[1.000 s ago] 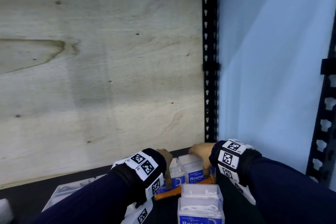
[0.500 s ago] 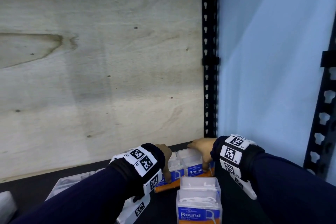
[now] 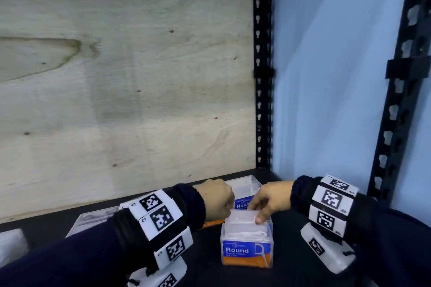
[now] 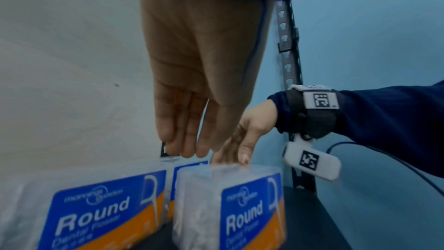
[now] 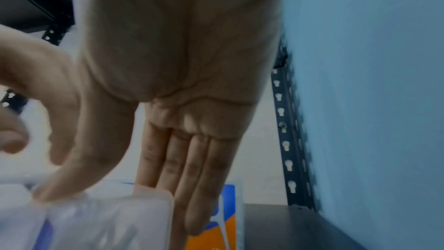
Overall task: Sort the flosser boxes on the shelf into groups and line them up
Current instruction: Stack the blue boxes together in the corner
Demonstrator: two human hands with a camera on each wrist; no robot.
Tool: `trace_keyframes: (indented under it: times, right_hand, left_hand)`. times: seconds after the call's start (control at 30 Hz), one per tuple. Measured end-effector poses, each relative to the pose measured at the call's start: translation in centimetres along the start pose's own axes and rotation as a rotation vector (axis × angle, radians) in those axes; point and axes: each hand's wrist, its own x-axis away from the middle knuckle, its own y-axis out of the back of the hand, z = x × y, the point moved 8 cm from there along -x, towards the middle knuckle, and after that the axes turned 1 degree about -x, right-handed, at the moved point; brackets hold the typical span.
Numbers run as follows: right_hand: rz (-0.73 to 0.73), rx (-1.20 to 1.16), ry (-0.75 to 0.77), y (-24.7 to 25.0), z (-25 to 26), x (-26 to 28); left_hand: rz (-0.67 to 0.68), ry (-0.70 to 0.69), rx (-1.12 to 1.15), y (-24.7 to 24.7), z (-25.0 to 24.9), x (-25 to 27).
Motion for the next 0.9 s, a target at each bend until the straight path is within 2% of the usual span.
trace_keyframes:
  times: [0.1,0.27,0.37,0.47,0.7,0.9]
  right_hand:
    - [0.011,-0.043,-0.051,-0.1,-1.2,0.6]
    - [0.025,0.119,-0.158,0.4,-2.9,1.7]
    - [0.004,0.154,-0.153,0.3,-2.4,1.6]
    - [-0.008,0.193,-0.141,0.0,-1.8,0.9]
    - [-0.202,0.248,-0.155,1.2,-1.6,0.1]
    - [-0.310,0.240,-0.103,2.2,-1.0,-0.2]
  left_hand:
    - [-0.031,-0.018,0.032,-0.7,-1.1,0.9]
    - [0.010,-0.042,0.139,-2.1,-2.5,1.8]
    - [0.064,-0.043,0.144,-2.9,-3.4,1.9]
    - [0.056,-0.036,0.136,-2.8,-3.6,1.7]
    - [0.069,0.149,0.070,-3.2,-1.4,2.2]
    - [0.059,0.267,0.039,-3.7,0.6,1.8]
